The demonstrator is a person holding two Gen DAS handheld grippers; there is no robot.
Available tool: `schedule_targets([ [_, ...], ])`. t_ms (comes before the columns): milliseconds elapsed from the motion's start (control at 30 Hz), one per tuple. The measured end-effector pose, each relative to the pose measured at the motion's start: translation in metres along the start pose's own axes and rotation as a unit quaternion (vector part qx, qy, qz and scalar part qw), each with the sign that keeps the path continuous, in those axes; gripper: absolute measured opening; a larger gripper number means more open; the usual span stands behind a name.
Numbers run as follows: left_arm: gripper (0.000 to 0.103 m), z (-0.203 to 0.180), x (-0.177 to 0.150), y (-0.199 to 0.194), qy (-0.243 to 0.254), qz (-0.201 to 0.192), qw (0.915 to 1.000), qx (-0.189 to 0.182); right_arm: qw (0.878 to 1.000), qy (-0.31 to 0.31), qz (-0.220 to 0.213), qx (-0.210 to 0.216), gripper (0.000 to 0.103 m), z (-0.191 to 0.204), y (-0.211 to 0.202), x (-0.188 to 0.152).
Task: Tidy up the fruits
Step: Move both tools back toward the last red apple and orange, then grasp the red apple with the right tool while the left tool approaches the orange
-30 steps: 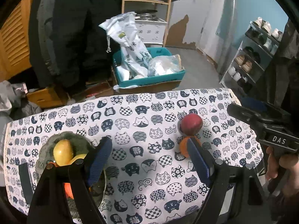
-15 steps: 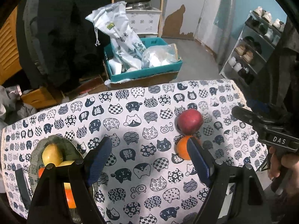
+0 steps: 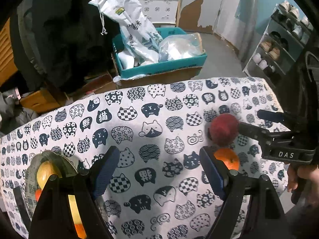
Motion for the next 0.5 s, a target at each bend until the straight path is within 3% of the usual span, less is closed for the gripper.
schedule_targets([
  [500,0.084,0.007,-0.003,0.046,-0.022,0.048,0.9985,-0.015,0.998,0.000,0.065,0.003,0.085,0.000,0.063,-0.014],
])
Point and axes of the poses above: each gripper's, at about its wrist camera, not at the fingertips, and y roughly the way its jaws point, z to its left, x to its top, the point moved 4 cm from there along y, roughly the way its jaws point, and after that the axes turned 11 degrees about -y, right-handed, at the moved point
